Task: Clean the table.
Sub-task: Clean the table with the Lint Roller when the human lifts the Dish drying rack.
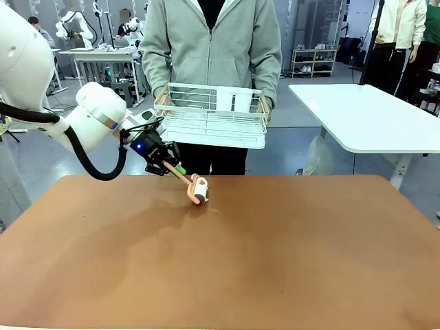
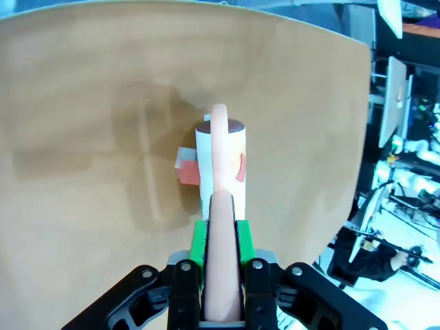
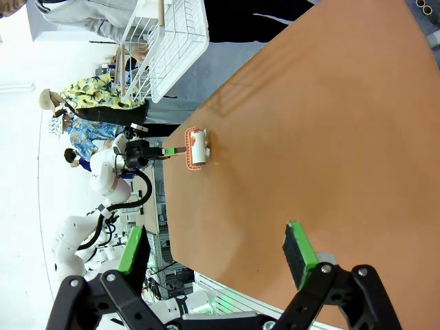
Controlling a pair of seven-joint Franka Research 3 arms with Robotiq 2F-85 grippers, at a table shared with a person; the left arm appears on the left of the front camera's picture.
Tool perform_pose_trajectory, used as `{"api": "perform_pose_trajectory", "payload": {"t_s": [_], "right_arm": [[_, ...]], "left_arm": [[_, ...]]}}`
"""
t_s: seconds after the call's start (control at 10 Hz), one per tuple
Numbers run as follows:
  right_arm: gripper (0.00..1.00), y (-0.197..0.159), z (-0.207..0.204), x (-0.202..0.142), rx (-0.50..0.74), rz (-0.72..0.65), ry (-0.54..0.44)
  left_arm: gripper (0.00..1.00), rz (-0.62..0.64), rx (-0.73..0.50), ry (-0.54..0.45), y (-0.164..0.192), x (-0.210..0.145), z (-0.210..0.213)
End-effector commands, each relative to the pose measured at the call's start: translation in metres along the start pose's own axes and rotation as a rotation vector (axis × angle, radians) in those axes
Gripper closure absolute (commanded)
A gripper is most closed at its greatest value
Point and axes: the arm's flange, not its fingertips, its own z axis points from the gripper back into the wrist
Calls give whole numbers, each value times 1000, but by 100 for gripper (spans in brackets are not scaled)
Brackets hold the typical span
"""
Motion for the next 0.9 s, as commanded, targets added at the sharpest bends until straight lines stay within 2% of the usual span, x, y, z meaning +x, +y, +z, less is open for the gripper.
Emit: {"api": "perform_pose_trajectory", "payload": {"t_s": [0.0, 0.2, 0.5, 0.8], "right_arm": [[0, 2, 1, 0, 16, 1, -3], [0, 2, 1, 0, 16, 1, -3], [0, 2, 1, 0, 16, 1, -3], [0, 2, 1, 0, 16, 1, -3]], "left_arm": [[79, 15, -55, -45, -6, 12, 15], [79, 21, -54, -49, -21, 11, 34], [79, 36, -55, -52, -42, -7, 76], [79, 44, -29, 27, -25, -18, 87]]}}
